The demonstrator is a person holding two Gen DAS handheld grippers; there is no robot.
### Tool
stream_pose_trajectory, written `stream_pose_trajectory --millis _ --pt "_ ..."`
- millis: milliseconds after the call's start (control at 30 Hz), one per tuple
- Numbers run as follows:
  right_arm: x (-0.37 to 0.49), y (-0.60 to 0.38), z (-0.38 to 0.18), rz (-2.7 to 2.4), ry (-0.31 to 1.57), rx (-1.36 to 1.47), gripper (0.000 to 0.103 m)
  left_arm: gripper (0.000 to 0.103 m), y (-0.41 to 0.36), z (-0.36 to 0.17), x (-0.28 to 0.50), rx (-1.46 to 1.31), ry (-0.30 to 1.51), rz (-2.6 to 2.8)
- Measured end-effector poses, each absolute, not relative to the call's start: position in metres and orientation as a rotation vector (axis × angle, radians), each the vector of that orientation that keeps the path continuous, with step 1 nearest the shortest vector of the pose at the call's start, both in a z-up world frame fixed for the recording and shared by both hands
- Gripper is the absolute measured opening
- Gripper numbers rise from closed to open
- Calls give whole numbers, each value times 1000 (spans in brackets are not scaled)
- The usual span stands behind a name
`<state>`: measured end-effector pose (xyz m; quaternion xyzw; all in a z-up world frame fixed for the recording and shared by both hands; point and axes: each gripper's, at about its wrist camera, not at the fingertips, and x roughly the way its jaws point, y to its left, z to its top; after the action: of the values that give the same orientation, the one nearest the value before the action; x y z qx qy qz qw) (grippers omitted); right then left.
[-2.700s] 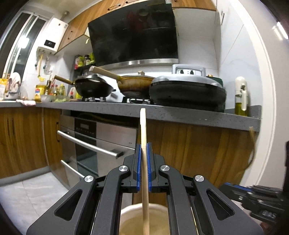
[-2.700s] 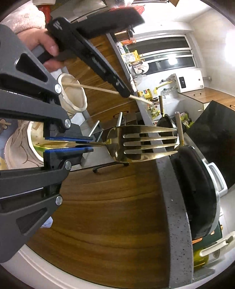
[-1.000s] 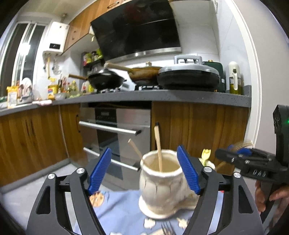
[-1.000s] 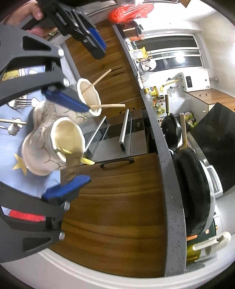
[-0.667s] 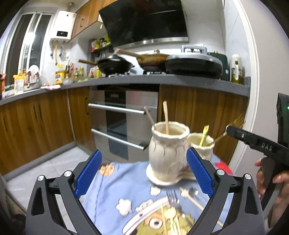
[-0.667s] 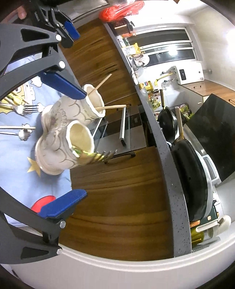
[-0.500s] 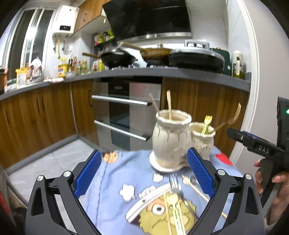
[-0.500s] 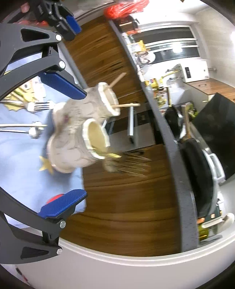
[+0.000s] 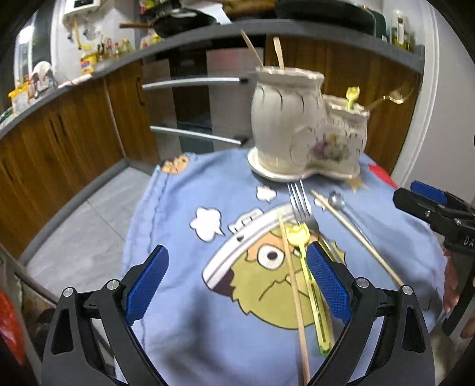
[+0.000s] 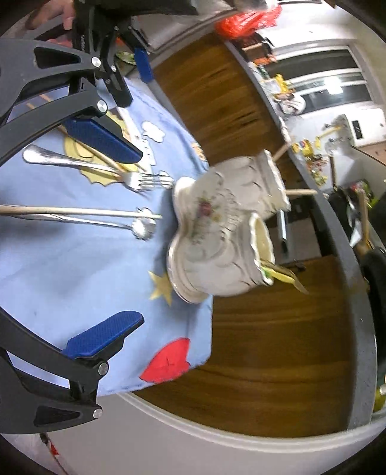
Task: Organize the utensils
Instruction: 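Lower the left tool onto a chopstick while the right tool reaches the silver fork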
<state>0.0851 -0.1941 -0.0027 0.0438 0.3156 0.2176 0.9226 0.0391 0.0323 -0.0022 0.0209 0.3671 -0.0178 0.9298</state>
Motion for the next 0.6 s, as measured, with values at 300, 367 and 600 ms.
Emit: stream_pose_trajectory --millis 300,367,600 --pt "88 -184 -11 464 676 0 98 57 14 -20 48 98 868 -135" --pt "90 -184 -11 472 681 -2 96 41 8 -22 50 117 886 -159" --pt "84 -170 -14 525 718 -71 70 22 -8 -24 51 157 962 -200"
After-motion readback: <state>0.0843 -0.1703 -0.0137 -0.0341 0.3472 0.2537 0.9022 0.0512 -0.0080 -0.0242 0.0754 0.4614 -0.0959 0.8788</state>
